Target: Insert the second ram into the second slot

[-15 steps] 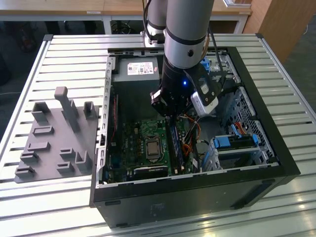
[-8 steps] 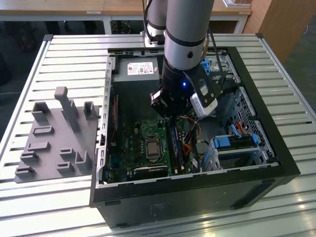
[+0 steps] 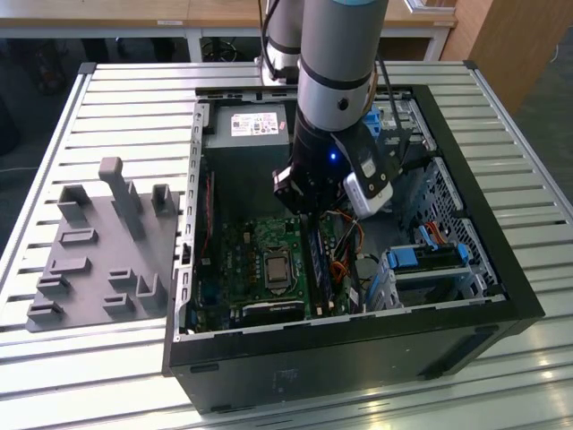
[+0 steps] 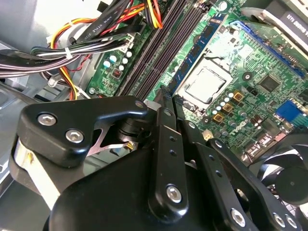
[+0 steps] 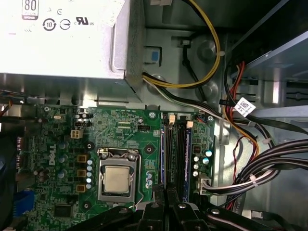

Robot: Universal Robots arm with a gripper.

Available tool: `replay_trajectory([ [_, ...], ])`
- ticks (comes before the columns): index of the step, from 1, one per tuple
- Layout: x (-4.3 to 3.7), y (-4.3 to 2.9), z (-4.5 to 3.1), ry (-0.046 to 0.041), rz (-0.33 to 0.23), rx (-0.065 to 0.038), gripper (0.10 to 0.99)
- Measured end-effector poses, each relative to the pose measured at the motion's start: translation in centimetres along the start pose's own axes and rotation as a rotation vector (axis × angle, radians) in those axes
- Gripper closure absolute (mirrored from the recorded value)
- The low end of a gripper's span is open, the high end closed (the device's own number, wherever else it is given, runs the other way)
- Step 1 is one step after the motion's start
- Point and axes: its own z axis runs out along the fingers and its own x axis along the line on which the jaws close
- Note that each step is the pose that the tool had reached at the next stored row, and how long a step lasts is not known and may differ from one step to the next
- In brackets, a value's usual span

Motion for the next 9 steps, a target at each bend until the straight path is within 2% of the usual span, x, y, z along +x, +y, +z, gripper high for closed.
replay_trajectory([
  [9, 0.00, -0.01, 0.34, 0.0000, 0.002, 0.000, 0.949],
])
